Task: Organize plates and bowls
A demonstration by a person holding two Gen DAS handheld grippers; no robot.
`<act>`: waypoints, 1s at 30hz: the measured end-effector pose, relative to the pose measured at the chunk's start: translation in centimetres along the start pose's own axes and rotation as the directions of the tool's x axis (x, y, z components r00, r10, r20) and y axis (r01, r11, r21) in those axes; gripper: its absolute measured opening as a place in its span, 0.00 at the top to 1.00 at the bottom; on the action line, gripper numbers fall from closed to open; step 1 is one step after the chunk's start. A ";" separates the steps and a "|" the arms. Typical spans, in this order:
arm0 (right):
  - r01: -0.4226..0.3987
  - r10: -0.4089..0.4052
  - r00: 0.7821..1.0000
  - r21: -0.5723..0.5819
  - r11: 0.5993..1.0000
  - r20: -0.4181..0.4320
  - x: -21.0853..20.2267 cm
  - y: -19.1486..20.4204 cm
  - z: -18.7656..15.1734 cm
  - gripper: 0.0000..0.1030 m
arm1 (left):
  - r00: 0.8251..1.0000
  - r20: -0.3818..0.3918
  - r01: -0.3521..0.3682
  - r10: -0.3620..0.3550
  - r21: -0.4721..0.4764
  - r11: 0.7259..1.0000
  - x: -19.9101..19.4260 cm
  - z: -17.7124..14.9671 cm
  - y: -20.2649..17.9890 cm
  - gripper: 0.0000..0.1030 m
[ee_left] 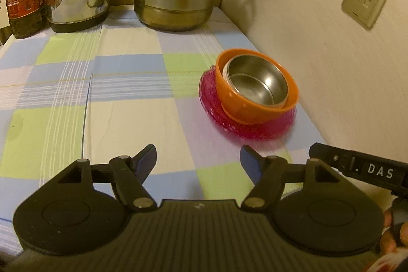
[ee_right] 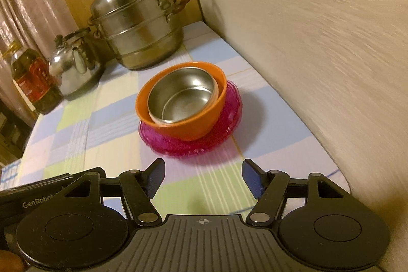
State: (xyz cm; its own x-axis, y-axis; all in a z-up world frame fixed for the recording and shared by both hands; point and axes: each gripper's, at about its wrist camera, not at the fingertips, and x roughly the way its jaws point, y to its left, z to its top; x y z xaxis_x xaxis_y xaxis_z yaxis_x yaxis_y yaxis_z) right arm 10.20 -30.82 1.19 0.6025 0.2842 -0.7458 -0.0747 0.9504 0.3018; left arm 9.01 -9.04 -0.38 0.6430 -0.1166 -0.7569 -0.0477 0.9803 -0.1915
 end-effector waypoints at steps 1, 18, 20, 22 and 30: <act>0.003 -0.003 1.000 -0.006 1.000 -0.001 -0.3 0.0 -0.2 0.35 | 1.000 -0.002 0.001 -0.001 0.003 1.000 -0.3 -0.3 -0.1 0.33; 0.004 -0.004 1.000 -0.039 0.999 0.010 -4.9 0.6 -2.9 0.35 | 1.000 0.015 0.012 -0.012 0.014 1.000 -4.1 -2.0 -0.9 0.33; 0.007 -0.006 1.000 -0.051 0.999 0.017 -5.4 0.8 -3.0 0.35 | 1.000 0.012 0.009 -0.009 0.011 1.000 -4.5 -2.2 -0.9 0.33; 0.012 -0.010 1.000 -0.067 0.998 0.025 -5.8 1.1 -3.1 0.35 | 1.000 0.016 0.012 -0.012 0.015 1.000 -4.9 -2.5 -0.9 0.33; 0.024 -0.020 0.999 -0.105 0.994 0.032 -6.9 1.8 -4.0 0.35 | 1.000 0.028 0.006 -0.007 0.037 0.999 -6.4 -3.3 -1.2 0.32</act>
State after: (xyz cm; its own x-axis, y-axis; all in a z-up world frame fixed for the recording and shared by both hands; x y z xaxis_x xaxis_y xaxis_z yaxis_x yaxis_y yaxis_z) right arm 2.75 -30.60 4.55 0.6287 0.2607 -0.7326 -0.1434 0.9648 0.2203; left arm 2.45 -9.98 2.59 0.6643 -0.1186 -0.7380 -0.0154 0.9849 -0.1722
